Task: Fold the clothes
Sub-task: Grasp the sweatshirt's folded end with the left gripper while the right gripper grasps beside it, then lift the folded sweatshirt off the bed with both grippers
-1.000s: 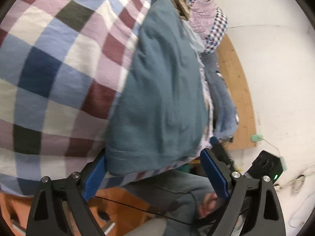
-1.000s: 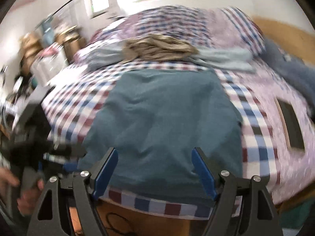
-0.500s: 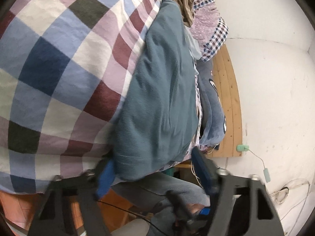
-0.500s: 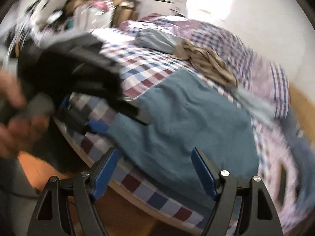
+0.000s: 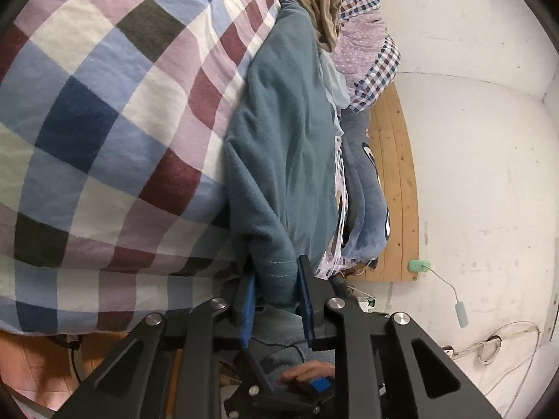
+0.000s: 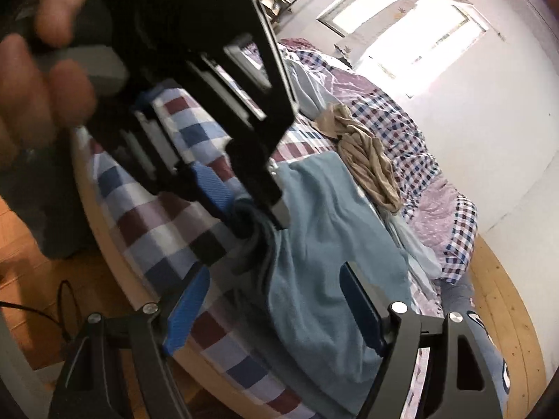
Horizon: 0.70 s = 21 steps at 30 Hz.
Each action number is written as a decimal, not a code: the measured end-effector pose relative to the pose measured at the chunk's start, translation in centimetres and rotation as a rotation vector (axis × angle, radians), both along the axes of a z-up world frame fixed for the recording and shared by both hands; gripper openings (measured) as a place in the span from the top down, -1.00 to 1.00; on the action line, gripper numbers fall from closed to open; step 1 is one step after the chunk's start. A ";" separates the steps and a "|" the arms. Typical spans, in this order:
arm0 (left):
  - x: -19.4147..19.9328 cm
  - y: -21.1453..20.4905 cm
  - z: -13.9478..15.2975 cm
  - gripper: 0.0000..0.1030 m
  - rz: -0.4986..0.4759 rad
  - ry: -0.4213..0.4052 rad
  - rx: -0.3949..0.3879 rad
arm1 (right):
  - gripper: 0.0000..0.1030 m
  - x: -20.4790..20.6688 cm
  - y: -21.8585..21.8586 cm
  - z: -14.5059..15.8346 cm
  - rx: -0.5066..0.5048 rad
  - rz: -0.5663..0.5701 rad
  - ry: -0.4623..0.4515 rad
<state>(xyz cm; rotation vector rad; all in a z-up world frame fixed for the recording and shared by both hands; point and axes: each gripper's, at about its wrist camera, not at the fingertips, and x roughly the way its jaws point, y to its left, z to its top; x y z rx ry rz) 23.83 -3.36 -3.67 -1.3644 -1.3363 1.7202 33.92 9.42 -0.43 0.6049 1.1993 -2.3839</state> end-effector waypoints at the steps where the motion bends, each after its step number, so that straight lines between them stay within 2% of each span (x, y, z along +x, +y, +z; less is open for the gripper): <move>1: 0.0 0.0 0.1 0.63 0.000 0.004 0.004 | -0.54 -0.4 -0.2 -0.1 0.009 -0.004 -0.002; 2: 0.0 -0.1 0.3 0.64 -0.001 0.009 0.008 | -0.54 -0.7 -0.4 -0.5 0.022 -0.004 -0.009; 6: -0.1 0.0 1.1 0.65 -0.009 0.041 0.035 | -0.54 -1.0 -1.1 -1.7 0.110 0.014 0.056; 12: 0.0 -0.1 1.4 0.66 -0.023 0.060 0.058 | -0.51 -3.4 -0.8 -1.1 0.100 -0.063 0.097; 17: 0.1 -0.5 1.3 0.68 -0.029 0.067 0.082 | -0.05 -5.0 0.0 -0.6 0.092 -0.103 0.101; 21: 0.1 -0.6 1.4 0.68 -0.033 0.071 0.098 | 0.15 -5.4 0.2 -0.9 0.106 -0.090 0.108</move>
